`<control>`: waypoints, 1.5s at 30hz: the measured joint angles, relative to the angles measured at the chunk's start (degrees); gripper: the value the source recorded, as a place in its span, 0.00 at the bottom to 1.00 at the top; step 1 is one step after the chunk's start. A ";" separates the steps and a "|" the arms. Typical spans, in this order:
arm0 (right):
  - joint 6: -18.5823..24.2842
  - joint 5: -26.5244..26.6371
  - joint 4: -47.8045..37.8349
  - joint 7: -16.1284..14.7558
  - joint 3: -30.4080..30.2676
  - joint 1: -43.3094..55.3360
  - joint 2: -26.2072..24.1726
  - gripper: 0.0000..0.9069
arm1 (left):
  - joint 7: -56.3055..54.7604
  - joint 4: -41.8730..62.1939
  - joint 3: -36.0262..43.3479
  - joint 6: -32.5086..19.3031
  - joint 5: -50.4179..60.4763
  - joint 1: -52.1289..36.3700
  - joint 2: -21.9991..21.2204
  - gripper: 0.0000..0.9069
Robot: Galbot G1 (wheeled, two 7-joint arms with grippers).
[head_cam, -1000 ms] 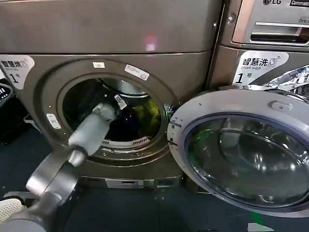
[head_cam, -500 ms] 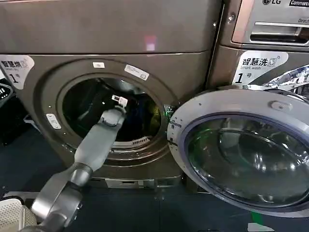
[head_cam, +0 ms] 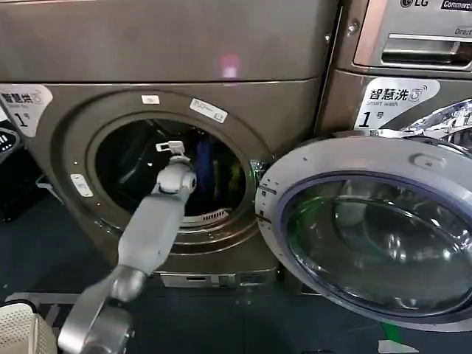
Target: Grasp the clothes from the dryer.
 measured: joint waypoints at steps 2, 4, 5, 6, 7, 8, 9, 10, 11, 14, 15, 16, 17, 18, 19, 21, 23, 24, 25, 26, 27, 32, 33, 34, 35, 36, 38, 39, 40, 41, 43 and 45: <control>0.14 0.19 -0.07 0.21 0.02 -0.01 -0.06 1.00 | -1.74 -1.90 -0.96 -1.06 0.44 1.57 -0.42 0.00; 0.38 0.41 -0.30 0.50 0.22 -0.13 -0.28 1.00 | -3.23 -3.49 -1.69 -2.02 1.04 3.01 -0.75 0.00; 0.48 0.51 -0.45 0.61 0.41 -0.25 -0.43 1.00 | -3.98 -4.29 -1.93 -2.32 1.45 3.83 -0.89 0.00; 0.54 0.60 -0.59 0.69 0.57 -0.35 -0.52 1.00 | -4.56 -4.97 -2.13 -2.55 1.76 4.54 -0.96 0.00; 0.60 0.64 -0.75 0.72 0.76 -0.48 -0.59 1.00 | -5.02 -5.66 -2.31 -2.72 2.06 5.29 -0.96 0.00; 0.74 0.68 -0.96 0.77 0.96 -0.62 -0.65 1.00 | -5.43 -6.41 -2.42 -2.90 2.43 6.14 -0.93 0.00; 0.83 0.71 -1.17 0.82 1.23 -0.72 -0.72 1.00 | -5.78 -7.00 -2.60 -3.11 2.75 7.03 -0.89 0.00; 0.91 0.74 -1.38 0.87 1.45 -0.74 -0.82 1.00 | -6.11 -7.70 -2.72 -3.24 3.05 7.94 -0.87 0.00; 1.00 0.77 -1.52 0.91 1.62 -0.74 -0.91 1.00 | -6.39 -8.30 -2.88 -3.42 3.37 8.90 -0.86 0.00; 1.25 0.96 -1.53 1.14 2.01 -0.55 -1.19 1.00 | -7.05 -10.23 -3.38 -3.97 4.36 11.76 -0.85 0.00; 1.25 1.02 -1.45 1.14 2.14 -0.50 -1.23 1.00 | -7.17 -10.84 -3.45 -4.17 4.71 12.73 -0.80 0.00; 1.25 1.10 -1.42 1.17 2.20 -0.49 -1.22 1.00 | -7.23 -11.33 -3.46 -4.38 5.03 13.49 -0.73 0.00; 1.26 1.28 -1.41 1.31 2.24 -0.52 -1.23 1.00 | -7.30 -11.81 -3.50 -4.58 5.32 14.18 -0.66 0.00; 1.33 1.52 -1.41 1.48 2.26 -0.59 -1.27 1.00 | -7.39 -12.35 -3.57 -4.79 5.64 14.75 -0.71 0.00; 1.46 1.66 -1.48 1.56 2.36 -0.64 -1.34 1.00 | -7.50 -12.69 -3.64 -4.85 5.81 15.17 -0.74 0.00; 1.55 1.83 -1.76 1.62 2.74 -0.80 -1.51 1.00 | -7.60 -13.14 -3.67 -5.02 6.25 15.91 -0.76 0.00; 1.66 1.98 -2.02 1.63 3.05 -0.93 -1.66 1.00 | -7.65 -13.43 -3.64 -5.09 6.66 16.37 -0.70 0.00; 1.69 2.04 -2.11 1.63 3.18 -0.96 -1.72 1.00 | -7.69 -13.53 -3.61 -5.09 6.78 16.52 -0.70 0.00; 1.72 2.12 -2.18 1.65 3.28 -0.97 -1.74 1.00 | -7.72 -13.73 -3.55 -5.12 6.94 16.68 -0.71 0.00; 1.75 2.18 -2.20 1.65 3.36 -0.98 -1.74 1.00 | -7.75 -13.89 -3.48 -5.15 7.13 16.78 -0.72 0.00; 1.80 2.23 -2.20 1.65 3.40 -1.02 -1.74 1.00 | -7.77 -14.04 -3.44 -5.16 7.26 16.87 -0.72 0.00; 1.96 2.49 -2.23 1.70 3.66 -1.18 -1.72 1.00 | -7.84 -14.46 -3.30 -5.20 7.58 17.07 -0.39 0.00; 1.99 2.55 -2.25 1.72 3.73 -1.23 -1.75 1.00 | -7.83 -14.52 -3.30 -5.23 7.62 17.07 -0.34 0.00; 2.02 2.61 -2.30 1.74 3.82 -1.27 -1.79 1.00 | -7.78 -14.57 -3.31 -5.27 7.68 17.07 -0.31 0.00; 2.06 2.64 -2.33 1.75 3.86 -1.30 -1.80 1.00 | -7.68 -14.62 -3.31 -5.29 7.72 17.07 -0.24 0.00; 2.09 2.66 -2.34 1.75 3.87 -1.34 -1.80 1.00 | -7.58 -14.64 -3.30 -5.34 7.84 17.07 -0.15 0.00; 2.19 2.70 -2.34 1.75 3.93 -1.38 -1.80 1.00 | -7.44 -14.65 -3.26 -5.38 7.95 17.07 -0.08 0.00; 2.21 2.74 -2.35 1.75 4.00 -1.42 -1.79 1.00 | -7.38 -14.65 -3.23 -5.42 8.08 17.06 -0.08 0.00; 2.27 2.81 -2.38 1.76 4.07 -1.47 -1.80 1.00 | -7.26 -14.65 -3.18 -5.43 8.21 17.04 -0.08 0.00; 2.32 2.85 -2.45 1.76 4.15 -1.54 -1.80 1.00 | -7.15 -14.65 -3.06 -5.48 8.42 16.97 -0.10 0.00; 2.40 2.92 -2.62 1.79 4.26 -1.58 -1.81 1.00 | -7.10 -14.52 -2.75 -5.62 8.74 16.77 -0.18 0.00; 2.46 2.94 -2.66 1.79 4.27 -1.58 -1.80 1.00 | -7.05 -14.31 -2.45 -5.76 9.08 16.58 -0.28 0.00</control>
